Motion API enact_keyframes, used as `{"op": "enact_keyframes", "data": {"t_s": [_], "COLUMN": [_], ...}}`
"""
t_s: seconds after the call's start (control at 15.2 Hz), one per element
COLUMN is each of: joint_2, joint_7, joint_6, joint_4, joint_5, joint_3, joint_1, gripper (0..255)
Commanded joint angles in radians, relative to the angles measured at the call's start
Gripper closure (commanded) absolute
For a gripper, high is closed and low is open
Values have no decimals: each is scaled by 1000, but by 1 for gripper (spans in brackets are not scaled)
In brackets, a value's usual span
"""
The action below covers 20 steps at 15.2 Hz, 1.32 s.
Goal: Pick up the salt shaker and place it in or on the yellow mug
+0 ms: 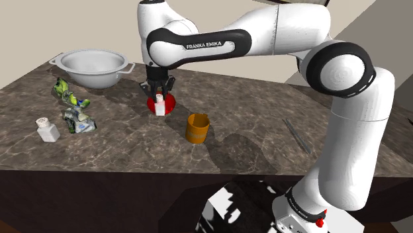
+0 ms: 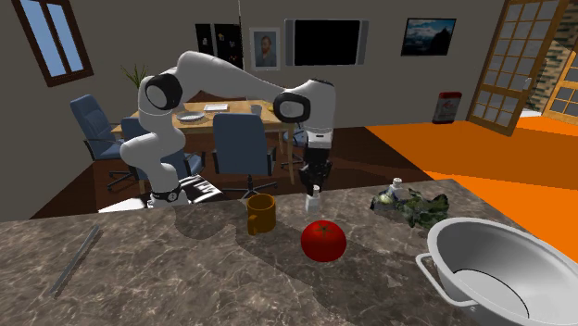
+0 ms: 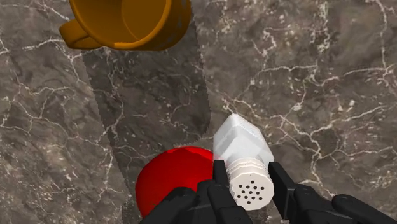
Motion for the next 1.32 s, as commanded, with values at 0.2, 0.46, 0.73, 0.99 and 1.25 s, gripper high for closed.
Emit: {"op": "enact_keyframes", "data": {"t_s": [0.2,0.46,0.73,0.99,1.25], "joint_2": [-10,-12,-9,-1,-146], "joint_7": [-13,-21,-29,-37,-68], "joint_6": [-63,-115,-169,-227,-181], "joint_4": [54,105,163,229,49], "joint_5": [7,10,11,10,55], "joint_3": [3,4,6,6,9], "joint_1": [2,6,12,20,-36], "gripper": [255,255,255,255,255]}}
